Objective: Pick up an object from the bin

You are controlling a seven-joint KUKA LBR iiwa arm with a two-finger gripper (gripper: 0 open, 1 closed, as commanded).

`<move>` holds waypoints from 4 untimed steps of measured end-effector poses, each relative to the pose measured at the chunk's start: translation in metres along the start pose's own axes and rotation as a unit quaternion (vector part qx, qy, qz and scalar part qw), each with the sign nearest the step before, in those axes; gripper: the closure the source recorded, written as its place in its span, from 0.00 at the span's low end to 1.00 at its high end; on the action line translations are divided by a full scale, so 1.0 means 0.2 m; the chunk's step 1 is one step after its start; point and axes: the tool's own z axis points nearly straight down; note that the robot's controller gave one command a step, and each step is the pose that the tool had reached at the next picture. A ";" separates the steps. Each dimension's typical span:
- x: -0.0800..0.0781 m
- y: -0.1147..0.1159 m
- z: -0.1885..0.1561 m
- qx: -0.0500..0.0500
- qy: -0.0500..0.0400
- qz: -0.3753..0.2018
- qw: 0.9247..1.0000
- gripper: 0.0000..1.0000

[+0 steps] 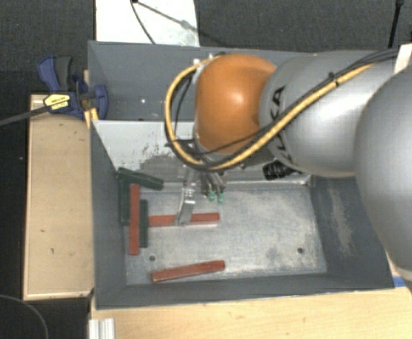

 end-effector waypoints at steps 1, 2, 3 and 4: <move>-0.04 -0.08 0.61 0.002 0.004 0.047 0.999 0.00; -0.05 -0.07 0.58 0.000 0.000 0.047 0.999 1.00; -0.15 -0.04 0.00 -0.002 -0.004 0.054 0.999 1.00; -0.10 -0.19 -0.09 0.001 0.001 -0.016 1.000 1.00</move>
Offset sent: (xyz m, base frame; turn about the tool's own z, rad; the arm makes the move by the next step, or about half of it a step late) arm 0.0081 -0.0150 -0.1168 0.0943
